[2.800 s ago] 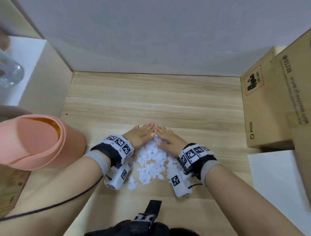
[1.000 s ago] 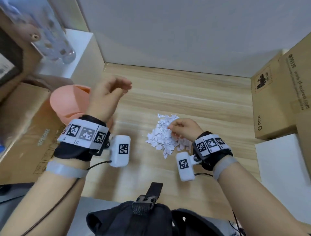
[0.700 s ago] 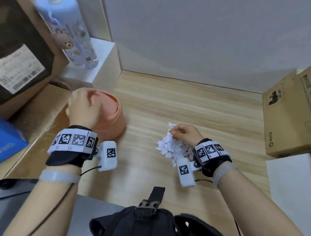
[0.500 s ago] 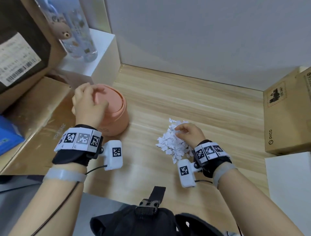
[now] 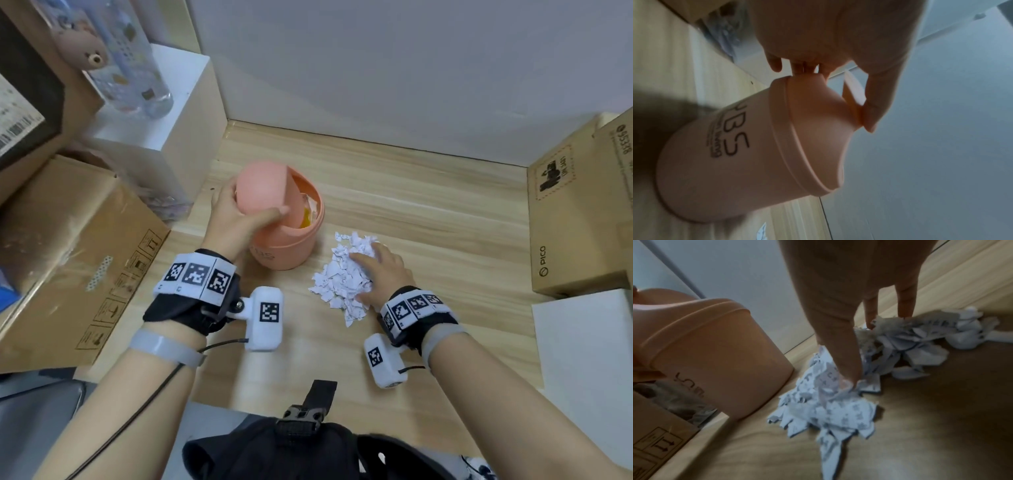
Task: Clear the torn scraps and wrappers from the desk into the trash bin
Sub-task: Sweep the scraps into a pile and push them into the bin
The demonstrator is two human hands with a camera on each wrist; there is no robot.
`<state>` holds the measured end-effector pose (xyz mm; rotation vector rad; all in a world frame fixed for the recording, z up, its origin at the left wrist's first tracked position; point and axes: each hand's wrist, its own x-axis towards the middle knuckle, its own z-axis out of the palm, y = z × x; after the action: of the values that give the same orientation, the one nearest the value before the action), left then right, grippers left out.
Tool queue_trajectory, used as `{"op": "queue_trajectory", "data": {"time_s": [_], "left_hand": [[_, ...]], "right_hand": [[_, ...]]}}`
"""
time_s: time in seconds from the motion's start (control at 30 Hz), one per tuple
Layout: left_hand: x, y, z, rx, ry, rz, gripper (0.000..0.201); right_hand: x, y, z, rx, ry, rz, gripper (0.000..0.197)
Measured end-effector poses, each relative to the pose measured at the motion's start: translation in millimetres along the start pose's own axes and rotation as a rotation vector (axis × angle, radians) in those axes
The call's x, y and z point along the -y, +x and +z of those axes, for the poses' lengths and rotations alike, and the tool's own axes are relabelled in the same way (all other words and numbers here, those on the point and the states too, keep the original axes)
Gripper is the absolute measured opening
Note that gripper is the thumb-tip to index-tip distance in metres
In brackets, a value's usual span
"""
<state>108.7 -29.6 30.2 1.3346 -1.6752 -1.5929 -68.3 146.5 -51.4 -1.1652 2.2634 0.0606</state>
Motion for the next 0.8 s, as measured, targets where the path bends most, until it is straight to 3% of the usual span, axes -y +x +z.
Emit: {"op": "queue_trajectory", "data": {"time_s": [0.1, 0.23, 0.3, 0.43, 0.6, 0.7, 0.8], "left_hand": [[1, -1, 4, -0.015, -0.062, 0.035, 0.087], [-3, 0, 9, -0.03, 0.044, 0.131, 0.1], [-5, 2, 10, -0.03, 0.08, 0.155, 0.096], [-7, 0, 12, -0.052, 0.16, 0.188, 0.091], [-4, -5, 14, -0.008, 0.174, 0.144, 0.097], [-4, -8, 18, -0.019, 0.201, 0.139, 0.093], [-5, -10, 23, -0.027, 0.204, 0.143, 0.095]], "right_hand": [[-3, 1, 1, -0.048, 0.068, -0.024, 0.062], [-4, 2, -1, -0.127, 0.183, -0.021, 0.048], [-5, 4, -6, -0.129, 0.196, 0.004, 0.042], [-1, 6, -29, -0.166, 0.22, 0.044, 0.014], [29, -11, -94, -0.199, 0.426, -0.029, 0.008], [59, -11, -130, -0.221, 0.515, -0.12, 0.023], [90, 3, -144, -0.132, 0.409, -0.13, 0.021]]}}
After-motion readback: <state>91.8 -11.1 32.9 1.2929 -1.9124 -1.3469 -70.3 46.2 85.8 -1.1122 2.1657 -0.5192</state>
